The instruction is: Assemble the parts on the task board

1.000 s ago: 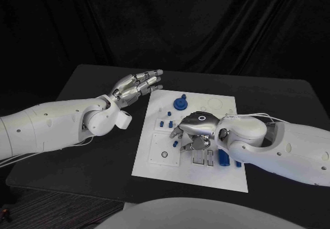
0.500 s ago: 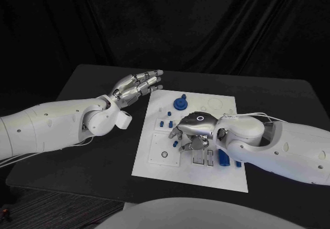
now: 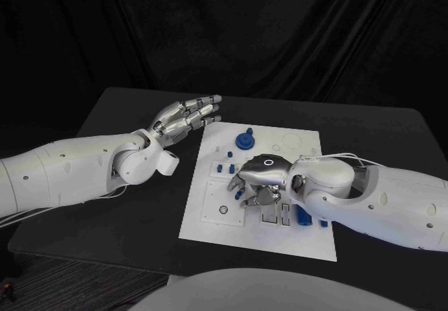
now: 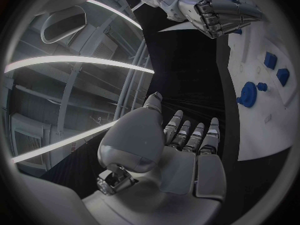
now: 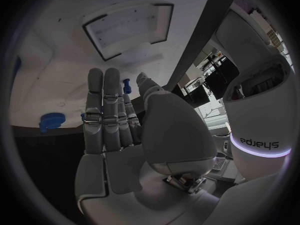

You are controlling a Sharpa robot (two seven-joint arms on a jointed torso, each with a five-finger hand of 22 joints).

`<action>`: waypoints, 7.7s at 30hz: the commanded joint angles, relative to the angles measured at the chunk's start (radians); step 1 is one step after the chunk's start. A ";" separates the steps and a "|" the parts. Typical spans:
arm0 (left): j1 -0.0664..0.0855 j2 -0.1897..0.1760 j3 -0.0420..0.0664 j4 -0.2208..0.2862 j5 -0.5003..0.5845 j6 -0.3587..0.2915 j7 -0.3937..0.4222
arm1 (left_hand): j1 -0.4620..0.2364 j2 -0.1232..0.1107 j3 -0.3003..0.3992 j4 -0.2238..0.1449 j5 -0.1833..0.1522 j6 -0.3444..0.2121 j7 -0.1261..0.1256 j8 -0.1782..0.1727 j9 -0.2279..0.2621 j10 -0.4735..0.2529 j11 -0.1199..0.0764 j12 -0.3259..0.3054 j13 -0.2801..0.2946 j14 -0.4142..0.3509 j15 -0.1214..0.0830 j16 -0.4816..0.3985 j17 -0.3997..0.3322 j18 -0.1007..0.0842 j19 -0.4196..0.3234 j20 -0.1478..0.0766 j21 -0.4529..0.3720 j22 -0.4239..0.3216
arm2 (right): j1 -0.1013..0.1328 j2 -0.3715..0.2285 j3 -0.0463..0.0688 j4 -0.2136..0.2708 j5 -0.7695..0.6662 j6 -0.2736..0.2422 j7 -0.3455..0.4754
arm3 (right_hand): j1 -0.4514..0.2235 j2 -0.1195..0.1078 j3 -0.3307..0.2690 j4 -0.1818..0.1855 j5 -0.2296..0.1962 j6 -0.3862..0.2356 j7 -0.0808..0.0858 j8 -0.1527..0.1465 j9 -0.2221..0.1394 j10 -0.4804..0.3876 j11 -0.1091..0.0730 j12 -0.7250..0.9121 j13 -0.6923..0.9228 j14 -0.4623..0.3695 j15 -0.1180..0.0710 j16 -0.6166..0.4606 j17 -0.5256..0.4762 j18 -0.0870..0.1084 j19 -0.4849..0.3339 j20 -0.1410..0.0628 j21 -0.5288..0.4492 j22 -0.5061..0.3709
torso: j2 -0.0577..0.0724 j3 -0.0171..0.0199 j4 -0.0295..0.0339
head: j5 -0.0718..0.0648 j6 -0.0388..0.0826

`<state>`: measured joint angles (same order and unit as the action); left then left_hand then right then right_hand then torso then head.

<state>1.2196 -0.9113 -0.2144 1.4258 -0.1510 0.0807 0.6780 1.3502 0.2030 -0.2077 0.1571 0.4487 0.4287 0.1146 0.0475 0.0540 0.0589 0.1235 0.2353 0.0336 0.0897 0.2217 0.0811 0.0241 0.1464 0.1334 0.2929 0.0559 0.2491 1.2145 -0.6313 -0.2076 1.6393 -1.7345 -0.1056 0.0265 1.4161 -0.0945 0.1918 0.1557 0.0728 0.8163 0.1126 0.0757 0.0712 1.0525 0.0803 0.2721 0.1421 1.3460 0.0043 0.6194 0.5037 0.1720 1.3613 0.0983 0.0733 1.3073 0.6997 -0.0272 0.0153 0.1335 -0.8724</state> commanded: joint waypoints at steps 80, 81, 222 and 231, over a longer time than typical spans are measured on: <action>-0.012 -0.006 0.001 -0.003 0.006 0.028 0.087 | 0.009 0.022 0.007 -0.015 0.024 -0.003 0.002 0.005 0.000 -0.005 0.001 -0.003 0.000 -0.002 0.012 0.006 0.001 -0.015 0.009 -0.001 0.005 -0.007 | 0.084 -0.268 0.000 -0.002 0.001 -0.047 -0.020 | 0.060 -0.053 -0.035 0.098 -0.020 0.022 -0.019 0.002 -0.002 -0.029 0.009 -0.098 -0.076 0.093 -0.006 0.239 0.139 -0.050 0.112 -0.003 0.545 0.103 | 0.001 0.0025 -0.0004 | -0.039 0.000; -0.013 -0.005 0.001 -0.003 0.006 0.028 0.086 | 0.009 0.022 0.007 -0.015 0.024 -0.003 0.002 0.005 0.000 -0.005 0.001 -0.003 0.000 -0.002 0.012 0.006 0.001 -0.015 0.009 -0.001 0.005 -0.007 | 0.082 -0.264 0.000 -0.004 0.001 -0.045 -0.016 | 0.064 -0.049 -0.034 0.094 -0.020 0.029 -0.015 0.004 -0.002 -0.023 0.007 -0.102 -0.076 0.088 -0.007 0.236 0.134 -0.049 0.109 -0.004 0.539 0.101 | 0.001 0.0027 -0.0001 | -0.040 0.000; -0.048 0.031 0.001 -0.051 0.006 0.094 0.026 | 0.013 0.048 0.033 -0.031 0.044 0.013 0.021 0.009 0.003 -0.012 -0.001 -0.009 -0.001 -0.011 0.015 0.004 0.000 -0.021 0.003 -0.002 0.000 -0.028 | -0.031 0.072 0.000 0.038 -0.056 0.013 -0.067 | 0.174 -0.016 0.174 -0.064 -0.001 0.321 0.009 0.038 0.036 0.210 -0.026 -0.180 -0.066 0.067 -0.034 0.245 0.151 -0.044 0.062 -0.031 0.579 0.095 | 0.000 0.0018 0.0010 | 0.004 0.000; -0.049 0.031 0.001 -0.053 0.006 0.097 0.021 | 0.012 0.052 0.035 -0.031 0.044 0.010 0.021 0.008 0.002 -0.012 0.000 -0.009 -0.001 -0.012 0.015 0.004 0.000 -0.021 0.003 -0.002 -0.001 -0.029 | -0.032 0.069 0.000 0.044 -0.056 0.020 -0.065 | 0.171 -0.018 0.175 -0.065 -0.002 0.321 0.010 0.037 0.036 0.208 -0.025 -0.181 -0.066 0.062 -0.033 0.240 0.145 -0.043 0.058 -0.030 0.572 0.093 | -0.001 0.0015 0.0013 | 0.003 0.000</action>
<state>1.1718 -0.8821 -0.2142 1.3722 -0.1507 0.1617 0.6784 1.3616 0.2469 -0.1772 0.1268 0.4881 0.4484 0.1343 0.0551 0.0569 0.0519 0.1236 0.2312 0.0336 0.0789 0.2324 0.0848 0.0242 0.1305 0.1368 0.2894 0.0559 0.2208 1.1884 -0.5591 -0.2031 1.6843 -1.7804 -0.1137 -0.0117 1.5922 -0.1114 0.3628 0.0920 0.0688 1.1339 0.1197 0.1189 0.1067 1.2429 0.0759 0.0915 0.0747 1.4161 -0.0278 0.8635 0.6496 0.1322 1.4239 0.0680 0.6504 1.3077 0.6991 -0.0255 0.0165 0.1372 -0.8726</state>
